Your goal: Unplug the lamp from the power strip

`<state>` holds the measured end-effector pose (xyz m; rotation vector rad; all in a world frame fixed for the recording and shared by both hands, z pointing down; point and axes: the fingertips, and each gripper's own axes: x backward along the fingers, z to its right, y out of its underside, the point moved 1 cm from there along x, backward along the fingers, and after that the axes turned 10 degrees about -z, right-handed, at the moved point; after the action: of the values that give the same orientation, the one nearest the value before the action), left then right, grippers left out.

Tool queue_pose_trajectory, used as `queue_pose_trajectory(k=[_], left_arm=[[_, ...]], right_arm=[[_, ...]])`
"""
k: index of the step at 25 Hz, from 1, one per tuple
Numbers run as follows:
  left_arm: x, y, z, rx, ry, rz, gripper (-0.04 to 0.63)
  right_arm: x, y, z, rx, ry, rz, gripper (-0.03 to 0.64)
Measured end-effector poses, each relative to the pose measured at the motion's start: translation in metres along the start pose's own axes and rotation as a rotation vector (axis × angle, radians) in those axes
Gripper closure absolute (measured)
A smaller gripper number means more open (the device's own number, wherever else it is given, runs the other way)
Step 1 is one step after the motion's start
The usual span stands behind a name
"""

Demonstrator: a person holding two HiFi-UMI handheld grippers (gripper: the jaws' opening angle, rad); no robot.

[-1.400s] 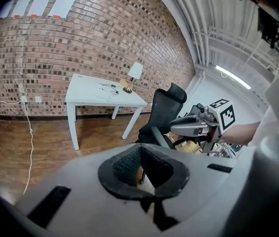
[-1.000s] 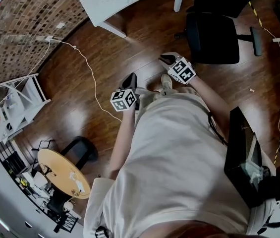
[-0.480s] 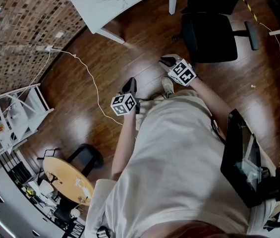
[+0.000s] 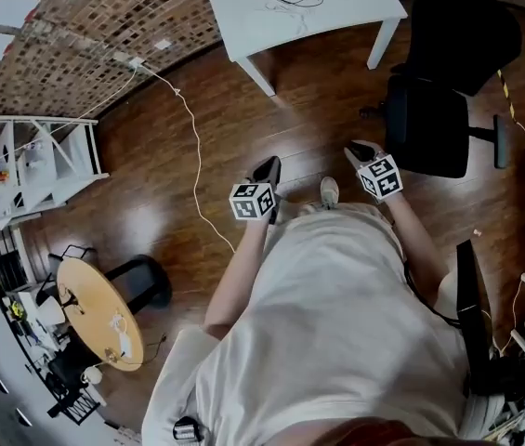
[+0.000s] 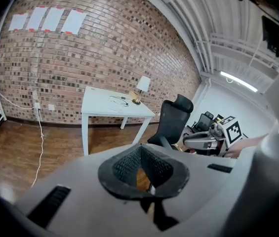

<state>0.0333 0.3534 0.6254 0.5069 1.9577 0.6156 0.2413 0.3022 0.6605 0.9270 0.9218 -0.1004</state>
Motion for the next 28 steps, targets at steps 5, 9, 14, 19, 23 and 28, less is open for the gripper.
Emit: queue_pose_trajectory(k=[5,9,14,19,23,28], left_arm=[[0.018,0.003,-0.027,0.025,-0.013,0.018,0.592],[0.038,-0.012,-0.056,0.024,-0.035,0.037,0.592],[0.058,-0.018,-0.092,0.070,-0.032,0.061,0.592],[0.073,-0.023,-0.118,0.044,0.002,0.055,0.592],[0.084,-0.041,-0.141,0.022,0.026,0.089,0.592],[0.087,-0.052,-0.160,-0.006,0.051,0.088,0.592]], right_arm=[[-0.014,-0.032,0.003,-0.006,0.024,0.040,0.554],[-0.020,-0.068,0.002,-0.035,0.055,0.082,0.554],[-0.039,-0.089,-0.027,-0.053,0.051,0.114,0.551],[-0.049,-0.108,-0.064,-0.084,0.047,0.156,0.548],[-0.061,-0.120,-0.088,-0.062,0.062,0.146,0.535],[-0.076,-0.126,-0.111,0.017,0.084,0.104,0.505]])
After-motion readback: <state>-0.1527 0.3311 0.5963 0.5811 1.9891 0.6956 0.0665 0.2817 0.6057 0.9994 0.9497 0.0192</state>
